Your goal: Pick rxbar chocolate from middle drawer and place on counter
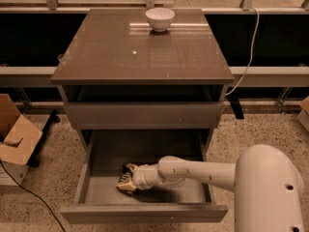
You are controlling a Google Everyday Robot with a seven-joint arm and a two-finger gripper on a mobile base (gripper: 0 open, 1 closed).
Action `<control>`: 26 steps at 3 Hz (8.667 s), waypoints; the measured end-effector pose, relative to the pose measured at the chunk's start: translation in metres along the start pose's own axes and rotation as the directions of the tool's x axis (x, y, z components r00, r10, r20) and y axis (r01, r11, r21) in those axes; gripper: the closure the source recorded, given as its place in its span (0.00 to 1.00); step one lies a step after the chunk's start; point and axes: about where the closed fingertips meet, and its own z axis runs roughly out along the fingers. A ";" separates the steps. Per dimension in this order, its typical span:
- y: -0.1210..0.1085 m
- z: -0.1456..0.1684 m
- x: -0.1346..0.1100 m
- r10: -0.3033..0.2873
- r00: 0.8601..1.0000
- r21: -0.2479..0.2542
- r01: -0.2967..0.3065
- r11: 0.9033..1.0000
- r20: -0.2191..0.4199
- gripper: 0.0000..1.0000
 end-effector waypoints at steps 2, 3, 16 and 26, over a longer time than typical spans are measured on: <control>0.000 0.000 0.000 0.000 1.000 0.000 0.000 1.000 0.000 1.00; 0.000 0.000 0.000 0.000 1.000 0.000 0.000 1.000 0.000 0.82; 0.028 -0.021 -0.028 -0.174 0.984 -0.014 0.175 0.985 0.045 1.00; 0.075 -0.299 -0.264 -0.339 0.941 0.124 0.338 0.933 -0.010 1.00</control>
Offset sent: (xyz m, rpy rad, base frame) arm -0.0442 -0.0462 0.4601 0.1837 -0.7205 0.2233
